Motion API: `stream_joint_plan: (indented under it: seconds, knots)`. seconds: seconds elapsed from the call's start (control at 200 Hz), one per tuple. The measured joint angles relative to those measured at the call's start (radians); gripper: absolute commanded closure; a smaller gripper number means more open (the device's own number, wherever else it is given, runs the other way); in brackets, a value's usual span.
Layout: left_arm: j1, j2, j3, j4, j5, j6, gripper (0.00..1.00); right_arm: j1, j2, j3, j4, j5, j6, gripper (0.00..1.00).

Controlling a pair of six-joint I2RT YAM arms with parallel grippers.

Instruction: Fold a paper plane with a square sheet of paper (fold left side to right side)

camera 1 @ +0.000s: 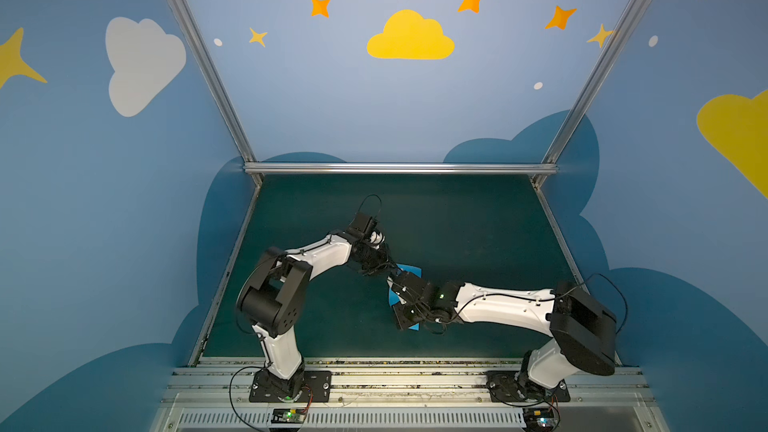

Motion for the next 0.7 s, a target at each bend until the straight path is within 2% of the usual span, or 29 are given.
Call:
stream_joint_plan:
  seconds: [0.22,0.4,0.701]
  knots:
    - [-0.06,0.123,0.063,0.0,0.003,0.013,0.89,0.0,-0.006,-0.02,0.006,-0.003,0.002,1.0]
    - [-0.059,0.128,0.019,0.0,-0.015,0.023,0.91,-0.014,-0.036,-0.043,0.009,-0.003,0.0,1.0]
    - [-0.051,0.126,-0.008,0.043,0.0,0.029,0.92,-0.109,-0.036,-0.069,0.014,-0.01,-0.019,1.0]
